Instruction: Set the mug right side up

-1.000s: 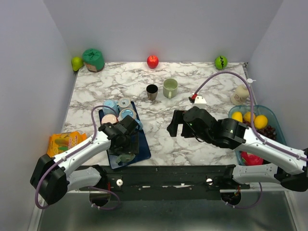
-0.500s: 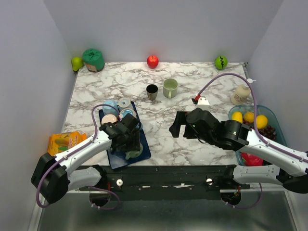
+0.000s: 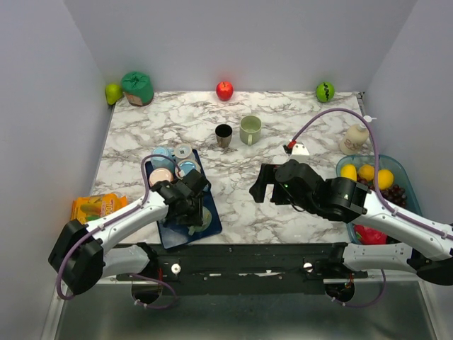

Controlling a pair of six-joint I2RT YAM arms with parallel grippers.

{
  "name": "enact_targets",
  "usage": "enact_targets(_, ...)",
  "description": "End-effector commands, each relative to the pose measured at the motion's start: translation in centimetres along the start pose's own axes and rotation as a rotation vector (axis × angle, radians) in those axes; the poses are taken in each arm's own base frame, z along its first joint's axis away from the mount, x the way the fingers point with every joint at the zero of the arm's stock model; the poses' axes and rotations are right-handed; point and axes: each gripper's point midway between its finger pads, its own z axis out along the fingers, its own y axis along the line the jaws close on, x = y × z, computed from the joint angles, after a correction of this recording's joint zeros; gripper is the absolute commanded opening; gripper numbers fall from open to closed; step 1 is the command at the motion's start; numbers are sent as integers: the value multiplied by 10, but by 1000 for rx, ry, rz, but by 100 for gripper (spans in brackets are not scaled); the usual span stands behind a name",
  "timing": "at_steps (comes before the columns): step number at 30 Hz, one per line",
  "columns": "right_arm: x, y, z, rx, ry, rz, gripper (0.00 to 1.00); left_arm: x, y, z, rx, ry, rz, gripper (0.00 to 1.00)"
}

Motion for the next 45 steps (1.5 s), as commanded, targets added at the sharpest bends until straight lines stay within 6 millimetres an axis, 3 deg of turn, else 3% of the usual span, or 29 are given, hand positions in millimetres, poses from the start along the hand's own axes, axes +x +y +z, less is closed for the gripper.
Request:
enact_targets(1, -3, -7, 1, 28, -26, 14, 99, 3, 5, 6, -41, 5, 26, 42)
enact_targets(6, -3, -7, 1, 30, -26, 14, 99, 1, 5, 8, -60, 5, 39, 28)
enact_targets(14, -5, -7, 0, 28, -30, 10, 99, -5, 2, 11, -63, -5, 65, 13)
enact_targets(16, -6, -7, 0, 27, -32, 8, 99, -6, 2, 11, -65, -12, 67, 0)
enact_targets(22, -9, -5, -4, 11, -39, 10, 98, -20, -20, -15, 7, -76, 118, 0)
enact_targets(32, -30, 1, -23, -36, -98, 22, 98, -50, -76, -105, 264, -217, 149, 0)
enact_targets(37, -51, 18, -42, -128, -142, 32, 98, -71, -114, -156, 450, -313, 152, 0)
enact_targets(45, -79, 63, -77, -391, -217, 76, 98, -125, -191, -278, 889, -618, 156, 0)
